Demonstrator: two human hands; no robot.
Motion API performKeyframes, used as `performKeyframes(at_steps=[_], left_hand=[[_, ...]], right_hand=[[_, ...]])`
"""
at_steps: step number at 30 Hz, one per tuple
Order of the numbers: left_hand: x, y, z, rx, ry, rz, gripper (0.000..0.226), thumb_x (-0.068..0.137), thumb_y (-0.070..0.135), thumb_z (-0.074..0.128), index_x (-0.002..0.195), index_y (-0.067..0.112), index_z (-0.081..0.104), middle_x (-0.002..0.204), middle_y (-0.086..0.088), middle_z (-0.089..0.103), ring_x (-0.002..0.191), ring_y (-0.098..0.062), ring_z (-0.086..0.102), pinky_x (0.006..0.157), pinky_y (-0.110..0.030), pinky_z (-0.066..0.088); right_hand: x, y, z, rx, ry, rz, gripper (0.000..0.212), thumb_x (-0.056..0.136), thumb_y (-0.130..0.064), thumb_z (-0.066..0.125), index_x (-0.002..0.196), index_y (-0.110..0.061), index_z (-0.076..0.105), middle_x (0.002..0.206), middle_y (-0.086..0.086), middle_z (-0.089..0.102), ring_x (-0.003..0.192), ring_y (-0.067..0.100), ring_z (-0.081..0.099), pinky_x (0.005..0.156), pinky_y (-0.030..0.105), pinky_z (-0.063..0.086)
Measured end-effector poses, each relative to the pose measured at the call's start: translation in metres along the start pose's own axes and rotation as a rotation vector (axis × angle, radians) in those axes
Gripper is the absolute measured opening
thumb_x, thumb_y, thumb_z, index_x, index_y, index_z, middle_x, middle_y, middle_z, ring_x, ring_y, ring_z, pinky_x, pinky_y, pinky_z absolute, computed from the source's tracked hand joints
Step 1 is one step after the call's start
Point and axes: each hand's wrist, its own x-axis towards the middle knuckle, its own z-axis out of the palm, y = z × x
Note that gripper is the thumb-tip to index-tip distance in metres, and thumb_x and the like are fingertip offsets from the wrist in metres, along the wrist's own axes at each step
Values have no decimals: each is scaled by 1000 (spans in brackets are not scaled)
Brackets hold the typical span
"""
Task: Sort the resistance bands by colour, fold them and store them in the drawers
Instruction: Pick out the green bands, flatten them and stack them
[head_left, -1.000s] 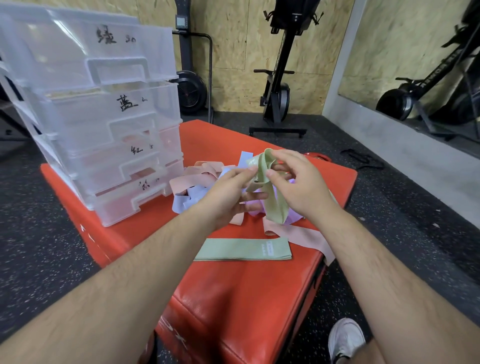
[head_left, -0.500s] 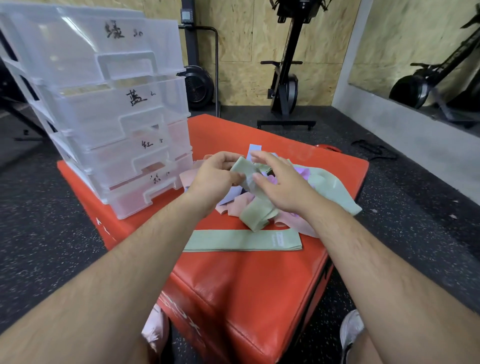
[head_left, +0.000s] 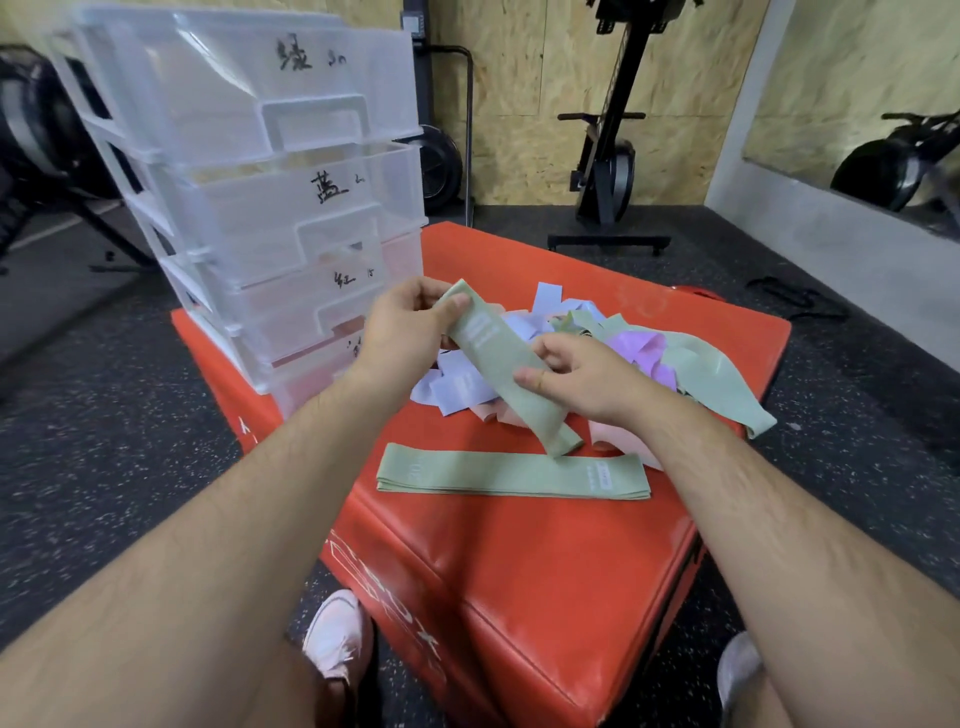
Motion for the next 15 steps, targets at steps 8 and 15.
performKeyframes(at_steps=[8,15], left_hand=[[12,-4,-47,-174,131,-79,17,93,21,69,98,6,63,89,-9,70,68,-17,68,59,-23,53],[11,-21,-74,-101,90,-121,8,93,14,68,90,8,65,88,-10,71,73,-23,69,68,-31,56]], right_hand=[[-16,13,-4,-296,-105,103,16,88,-29,71,97,-30,58,93,-11,66,90,16,65,81,33,51],[-33,10,-22,-421,-29,163,14,96,-19,56,87,-29,51,86,-9,59,74,12,61,61,25,42]])
